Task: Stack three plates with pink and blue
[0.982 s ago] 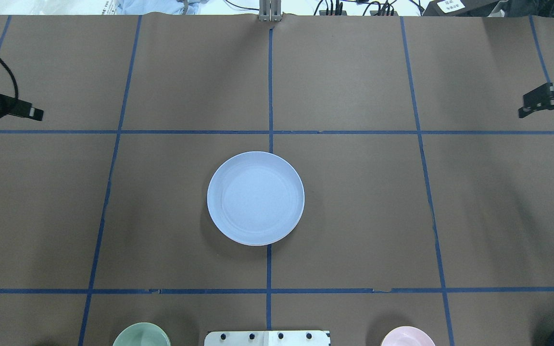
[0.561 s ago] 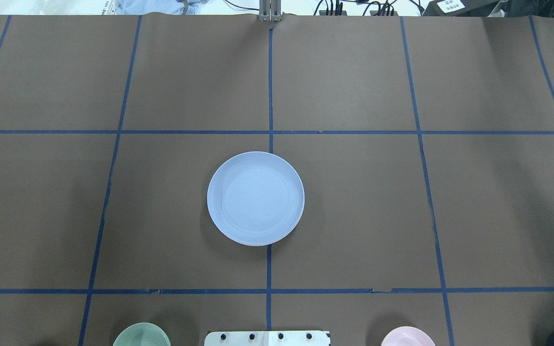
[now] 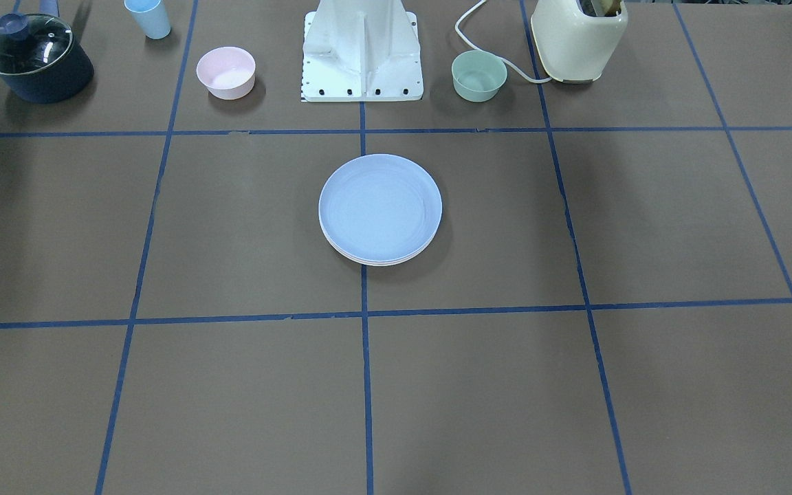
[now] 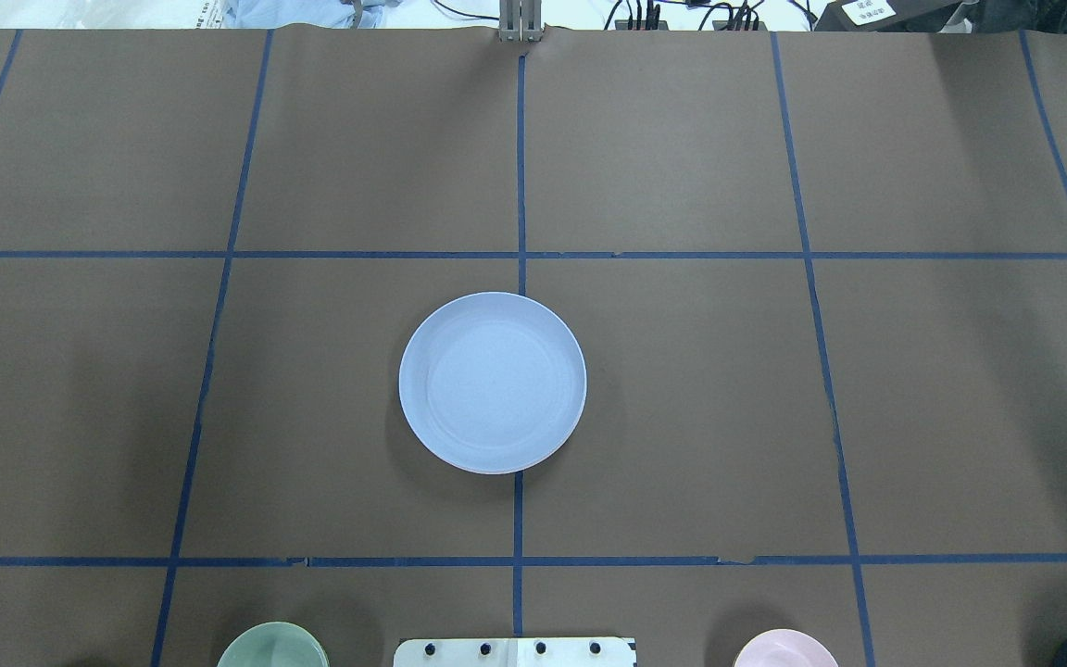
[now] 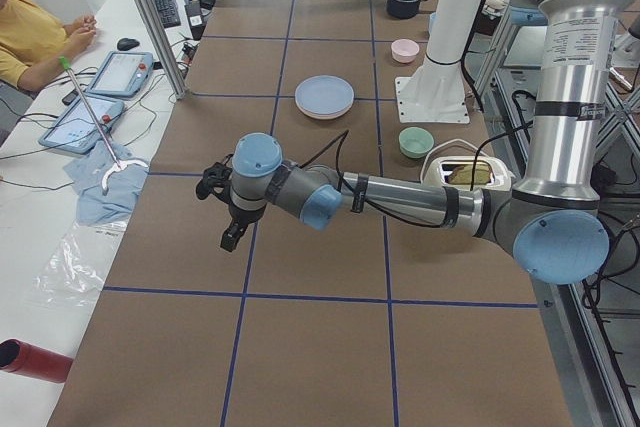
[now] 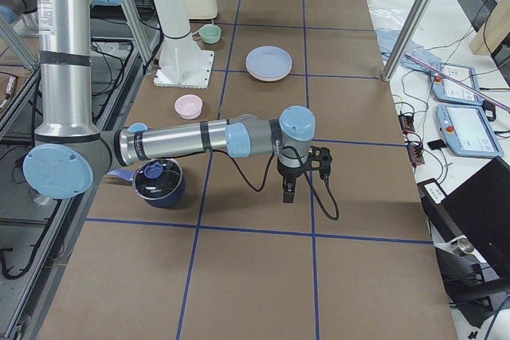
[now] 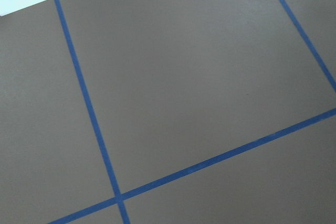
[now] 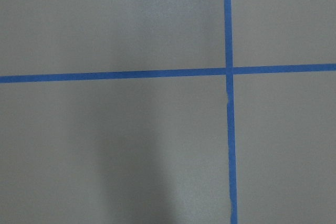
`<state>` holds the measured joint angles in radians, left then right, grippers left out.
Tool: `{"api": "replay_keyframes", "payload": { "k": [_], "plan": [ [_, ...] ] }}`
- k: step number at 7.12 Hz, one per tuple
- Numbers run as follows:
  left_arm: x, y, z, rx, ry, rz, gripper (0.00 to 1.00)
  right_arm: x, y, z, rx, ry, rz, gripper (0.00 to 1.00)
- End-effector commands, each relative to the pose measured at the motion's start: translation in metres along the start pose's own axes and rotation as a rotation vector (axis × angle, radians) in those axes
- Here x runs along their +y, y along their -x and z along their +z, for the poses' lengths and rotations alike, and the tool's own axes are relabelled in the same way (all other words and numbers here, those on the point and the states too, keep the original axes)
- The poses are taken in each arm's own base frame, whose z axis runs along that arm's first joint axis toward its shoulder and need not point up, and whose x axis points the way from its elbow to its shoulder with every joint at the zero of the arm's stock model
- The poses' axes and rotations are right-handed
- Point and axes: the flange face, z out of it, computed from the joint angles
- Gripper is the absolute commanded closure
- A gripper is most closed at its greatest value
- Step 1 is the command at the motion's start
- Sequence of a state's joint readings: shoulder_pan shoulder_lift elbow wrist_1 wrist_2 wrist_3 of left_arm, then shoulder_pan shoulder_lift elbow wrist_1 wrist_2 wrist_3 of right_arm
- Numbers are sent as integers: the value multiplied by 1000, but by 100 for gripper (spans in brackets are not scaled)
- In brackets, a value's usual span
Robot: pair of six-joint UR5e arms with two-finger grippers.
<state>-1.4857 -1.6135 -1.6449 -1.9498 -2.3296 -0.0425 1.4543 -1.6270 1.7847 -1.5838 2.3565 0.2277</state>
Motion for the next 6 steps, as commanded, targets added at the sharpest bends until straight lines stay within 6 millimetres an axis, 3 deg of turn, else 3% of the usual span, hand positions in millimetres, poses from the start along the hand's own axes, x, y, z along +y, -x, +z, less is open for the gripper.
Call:
{"api": "replay_keyframes", "payload": {
  "k": [1, 3, 4, 5, 6],
  "plan": [
    [3, 4, 2, 8, 8, -10, 0, 0, 0, 0, -7, 2, 1, 0],
    [3, 5, 3, 6, 11, -19, 0, 1, 1, 3, -34, 13, 4, 0],
    [11, -5, -19, 19, -20, -8, 0, 0, 3, 1, -37, 9, 3, 0],
    [34, -18, -32, 25, -19, -21, 0, -1, 3, 1, -38, 11, 6, 0],
    [22, -16, -25, 26, -11, -42, 0, -1, 0, 4, -37, 18, 12, 0]
  ]
}}
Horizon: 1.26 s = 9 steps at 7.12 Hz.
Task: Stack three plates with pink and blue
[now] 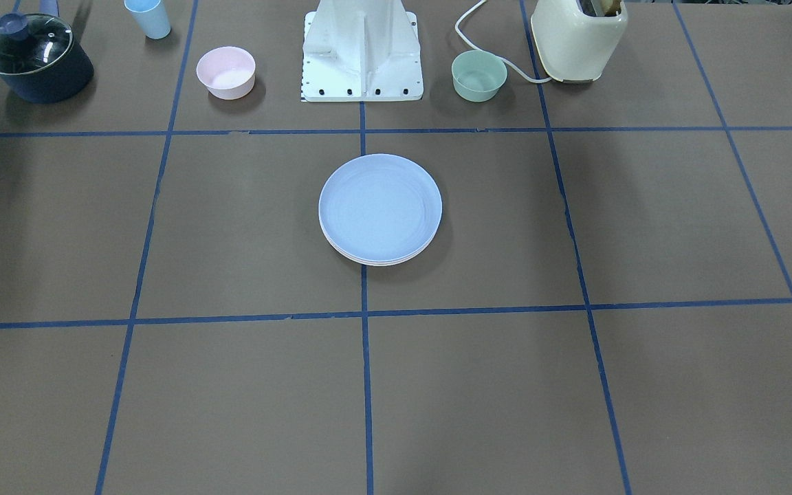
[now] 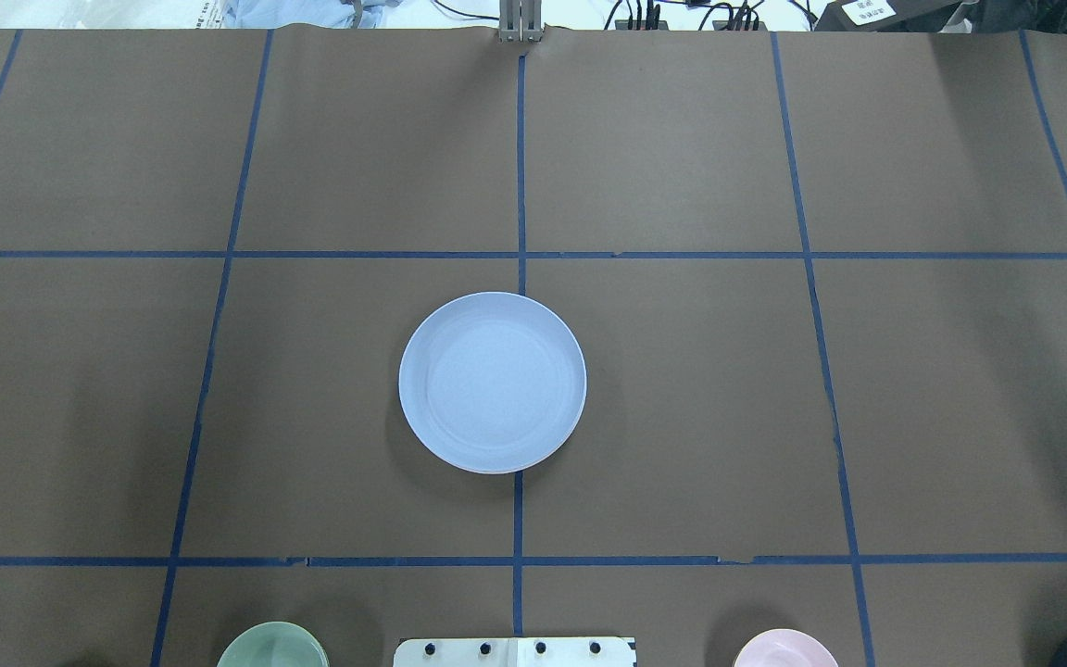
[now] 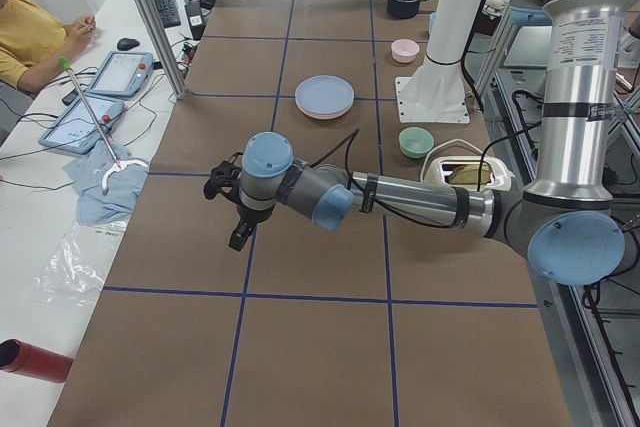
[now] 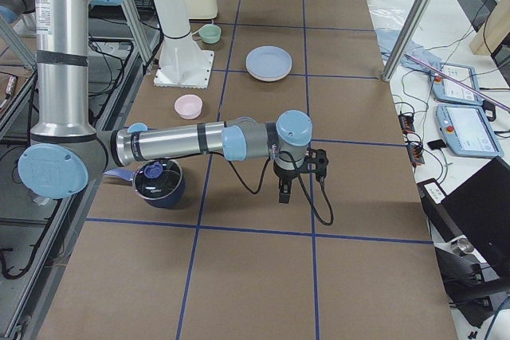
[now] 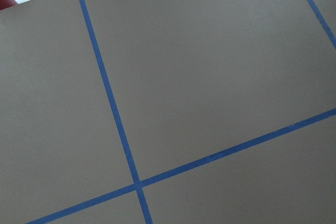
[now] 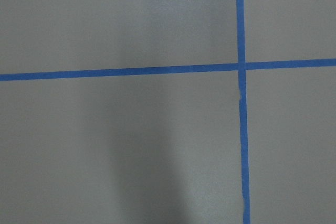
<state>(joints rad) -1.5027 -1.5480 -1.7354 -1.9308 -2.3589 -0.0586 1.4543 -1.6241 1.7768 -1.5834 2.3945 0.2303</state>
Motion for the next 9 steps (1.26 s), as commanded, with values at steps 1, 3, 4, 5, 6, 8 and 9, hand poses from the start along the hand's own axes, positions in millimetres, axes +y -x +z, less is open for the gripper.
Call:
{"api": "replay_keyframes", "payload": {
  "k": [1, 3, 4, 5, 6, 8, 9],
  "plan": [
    [-6, -10, -9, 4, -7, -14, 0, -2, -1, 6, -10, 16, 6, 0],
    [-6, -7, -5, -3, -1, -18, 0, 0, 11, 8, -70, 35, -10, 0],
    [-8, -8, -6, -9, -4, -14, 0, 0, 12, 9, -74, 38, -10, 0],
    [-7, -5, -4, -9, 0, -19, 0, 0, 14, 6, -77, 25, -26, 0],
    [-9, -4, -2, -9, 4, -21, 0, -1, 20, 1, -81, 5, -49, 0],
    [-24, 4, 8, -9, 12, -30, 0, -3, 25, -2, -81, -15, -75, 0],
    [-27, 3, 7, -8, 16, -34, 0, -4, 26, -3, -80, -29, -91, 0]
  ]
}}
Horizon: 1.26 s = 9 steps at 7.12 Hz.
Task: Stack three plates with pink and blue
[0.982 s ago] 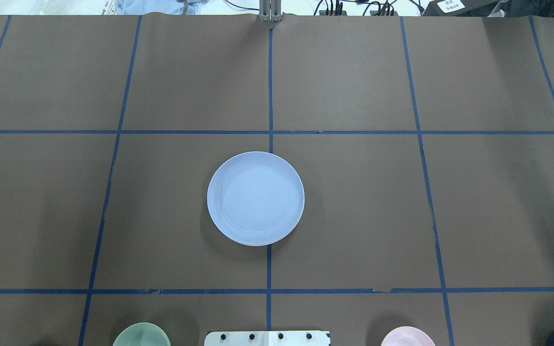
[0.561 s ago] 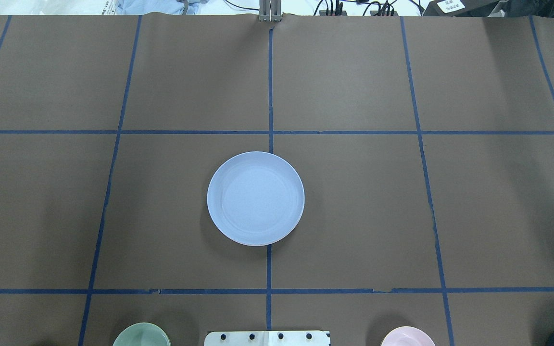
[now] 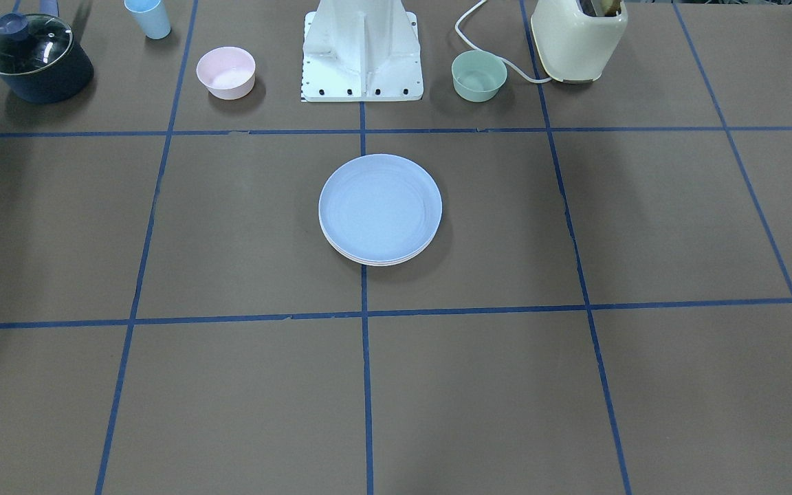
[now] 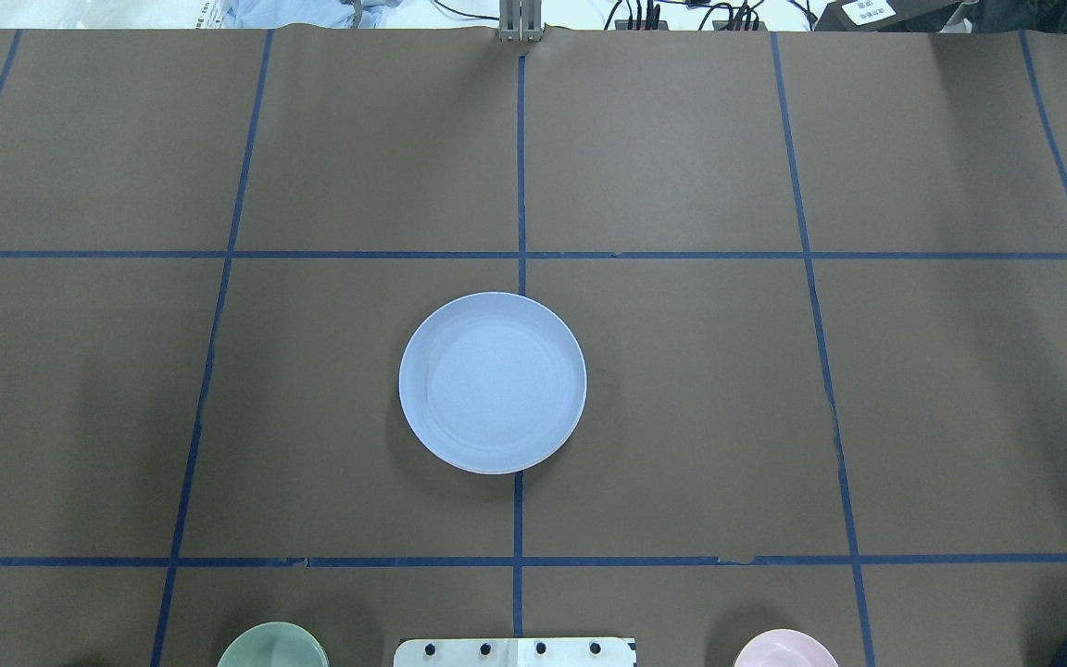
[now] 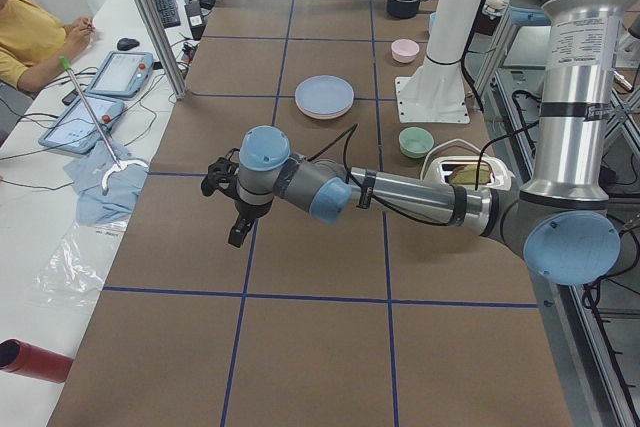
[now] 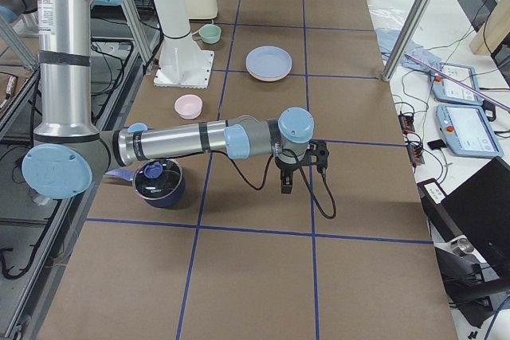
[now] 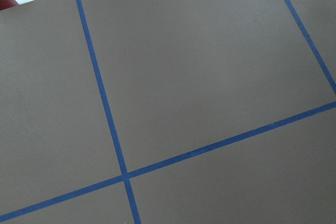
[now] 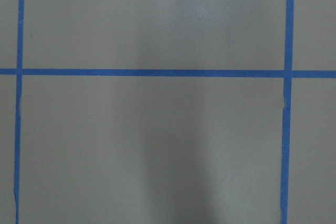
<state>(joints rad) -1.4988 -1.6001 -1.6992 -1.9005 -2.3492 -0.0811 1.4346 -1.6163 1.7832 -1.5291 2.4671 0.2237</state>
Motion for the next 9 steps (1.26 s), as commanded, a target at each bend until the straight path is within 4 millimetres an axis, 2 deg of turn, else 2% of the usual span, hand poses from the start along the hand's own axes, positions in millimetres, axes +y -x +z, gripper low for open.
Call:
{"api": "replay_keyframes", "payload": {
  "k": [1, 3, 5, 9],
  "plan": [
    [-15, -5, -4, 0, 13, -13, 0, -2, 5, -4, -5, -33, -46, 0],
    [-22, -2, -1, -3, 25, -23, 0, 1, 19, -11, -14, -49, -79, 0],
    [-18, 4, 6, 4, 40, -38, 0, -1, 19, -11, 3, -54, -84, 0],
    [-9, 14, 15, -1, 56, -54, 0, -3, 3, -7, 141, -77, -77, 0]
  ]
}}
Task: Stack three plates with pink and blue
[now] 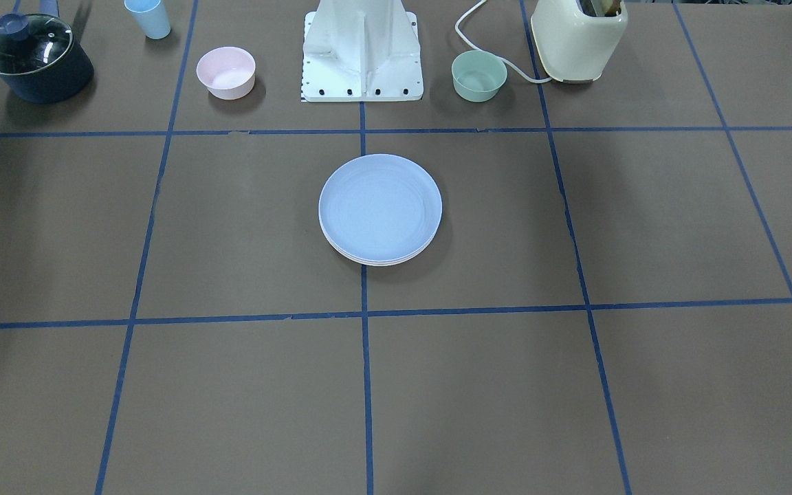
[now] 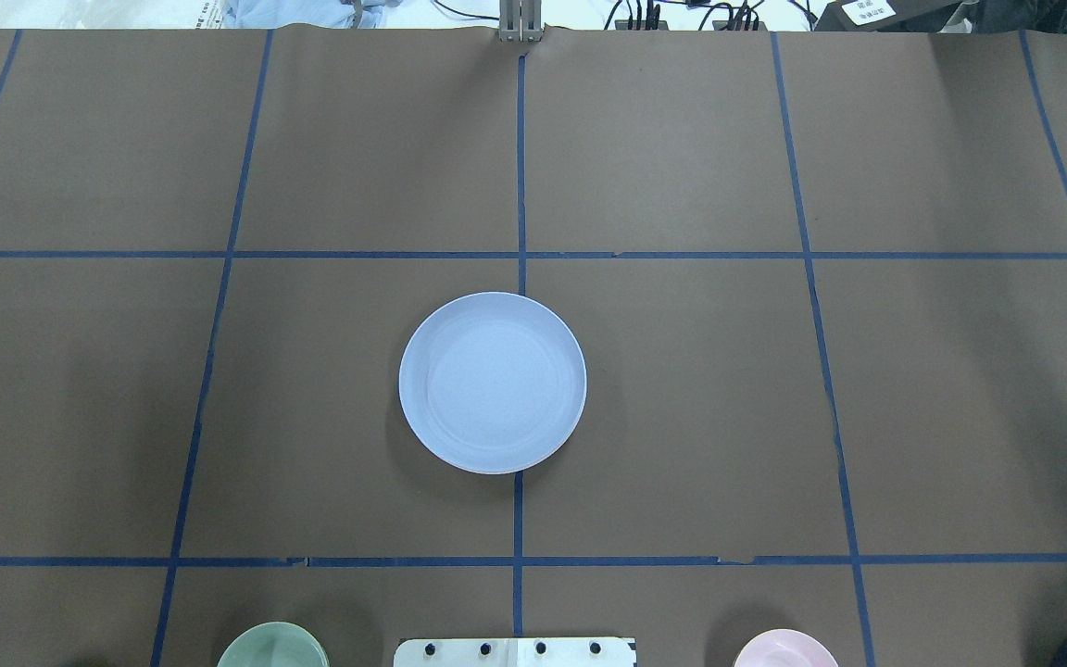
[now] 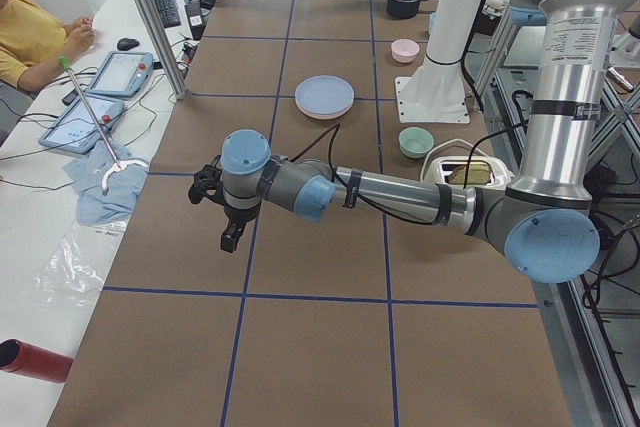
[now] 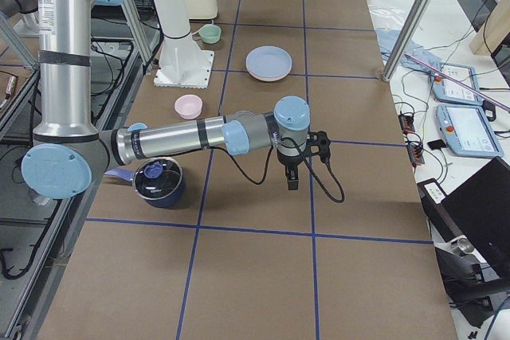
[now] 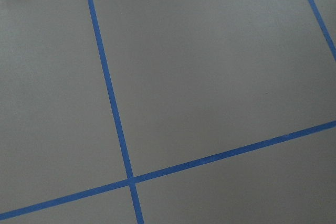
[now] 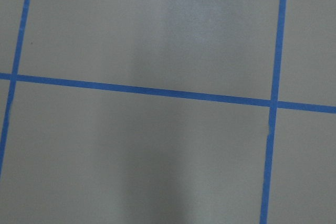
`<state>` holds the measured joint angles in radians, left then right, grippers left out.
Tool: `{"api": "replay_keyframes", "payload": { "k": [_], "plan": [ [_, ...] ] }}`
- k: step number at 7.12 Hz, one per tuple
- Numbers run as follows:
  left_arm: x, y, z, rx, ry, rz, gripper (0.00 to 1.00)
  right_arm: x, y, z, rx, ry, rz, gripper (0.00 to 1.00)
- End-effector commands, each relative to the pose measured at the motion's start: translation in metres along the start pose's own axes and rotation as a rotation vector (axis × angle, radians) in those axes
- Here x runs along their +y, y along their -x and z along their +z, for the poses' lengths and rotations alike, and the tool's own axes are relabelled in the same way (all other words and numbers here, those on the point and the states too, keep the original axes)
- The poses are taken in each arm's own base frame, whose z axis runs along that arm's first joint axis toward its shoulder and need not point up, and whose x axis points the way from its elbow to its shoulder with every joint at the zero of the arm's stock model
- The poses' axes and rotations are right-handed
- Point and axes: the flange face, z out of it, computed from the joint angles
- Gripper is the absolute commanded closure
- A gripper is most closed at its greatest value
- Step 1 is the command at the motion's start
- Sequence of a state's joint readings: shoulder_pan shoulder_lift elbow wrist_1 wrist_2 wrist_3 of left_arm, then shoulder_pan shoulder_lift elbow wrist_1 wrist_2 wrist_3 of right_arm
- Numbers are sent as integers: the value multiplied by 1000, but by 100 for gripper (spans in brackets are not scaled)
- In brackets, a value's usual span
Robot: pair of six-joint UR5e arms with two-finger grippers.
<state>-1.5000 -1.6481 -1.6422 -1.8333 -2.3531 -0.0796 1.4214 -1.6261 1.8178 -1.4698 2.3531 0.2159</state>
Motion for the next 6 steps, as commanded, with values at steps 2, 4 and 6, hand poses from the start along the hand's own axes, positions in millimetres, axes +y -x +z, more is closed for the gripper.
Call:
{"api": "replay_keyframes", "payload": {
  "k": [2, 4, 6],
  "plan": [
    [6, 2, 1, 5, -1, 9, 0, -1, -9, 6, 35, 9, 10, 0],
    [5, -1, -2, 4, -7, 14, 0, 0, -10, 7, 32, 11, 12, 0],
    [2, -3, -4, 3, -12, 11, 0, 2, -8, 6, 21, 12, 10, 0]
  ]
}}
